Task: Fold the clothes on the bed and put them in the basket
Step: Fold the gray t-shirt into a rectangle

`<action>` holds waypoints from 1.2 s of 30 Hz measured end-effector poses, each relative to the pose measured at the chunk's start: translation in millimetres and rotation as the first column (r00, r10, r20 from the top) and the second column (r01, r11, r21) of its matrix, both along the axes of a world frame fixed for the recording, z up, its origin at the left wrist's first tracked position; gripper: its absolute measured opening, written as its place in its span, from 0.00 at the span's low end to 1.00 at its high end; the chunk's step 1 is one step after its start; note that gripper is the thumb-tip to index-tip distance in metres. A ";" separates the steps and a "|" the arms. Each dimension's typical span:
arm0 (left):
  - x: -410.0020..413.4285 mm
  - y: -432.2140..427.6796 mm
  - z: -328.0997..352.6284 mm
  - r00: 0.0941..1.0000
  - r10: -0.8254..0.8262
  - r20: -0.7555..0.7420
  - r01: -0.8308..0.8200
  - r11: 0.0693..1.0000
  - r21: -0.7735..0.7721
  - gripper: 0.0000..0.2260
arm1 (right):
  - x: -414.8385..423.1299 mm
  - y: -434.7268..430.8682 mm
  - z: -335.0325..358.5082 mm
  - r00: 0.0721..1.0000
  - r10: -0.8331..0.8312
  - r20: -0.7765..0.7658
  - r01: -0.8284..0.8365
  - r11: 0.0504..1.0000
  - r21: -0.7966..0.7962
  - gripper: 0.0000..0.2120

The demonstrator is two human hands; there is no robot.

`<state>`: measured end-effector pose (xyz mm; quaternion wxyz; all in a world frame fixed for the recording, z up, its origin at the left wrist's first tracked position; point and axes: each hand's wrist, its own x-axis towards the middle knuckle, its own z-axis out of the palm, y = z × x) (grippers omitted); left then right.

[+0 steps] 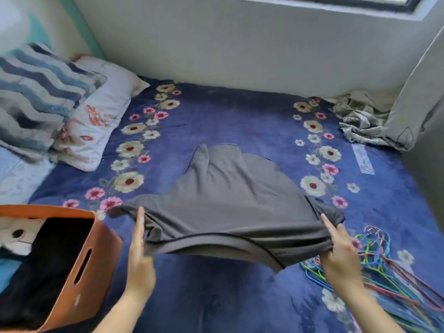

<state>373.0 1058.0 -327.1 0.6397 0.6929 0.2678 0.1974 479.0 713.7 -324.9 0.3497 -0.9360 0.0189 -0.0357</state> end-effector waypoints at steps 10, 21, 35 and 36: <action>-130.4 6.7 -274.3 0.635 -0.102 -0.766 -0.044 0.985 -0.168 0.34 | -134.6 -13.2 -240.1 0.819 0.049 -0.571 -0.250 0.928 -0.278 0.26; -89.0 -116.5 -269.8 0.684 -0.210 -0.699 -0.415 0.676 -0.609 0.04 | -83.5 -32.5 -284.5 0.449 -0.580 -0.679 0.892 0.338 0.301 0.14; -75.0 -198.4 -258.1 0.700 -0.485 -0.524 -0.242 0.529 -0.813 0.09 | -42.9 -109.6 -234.8 0.809 -0.569 -0.147 0.586 0.800 0.128 0.07; -81.9 -201.9 -255.5 0.690 -0.520 -0.503 -0.213 0.518 -0.829 0.09 | -46.9 -125.2 -233.5 0.856 -0.507 -0.104 0.509 0.861 -0.008 0.11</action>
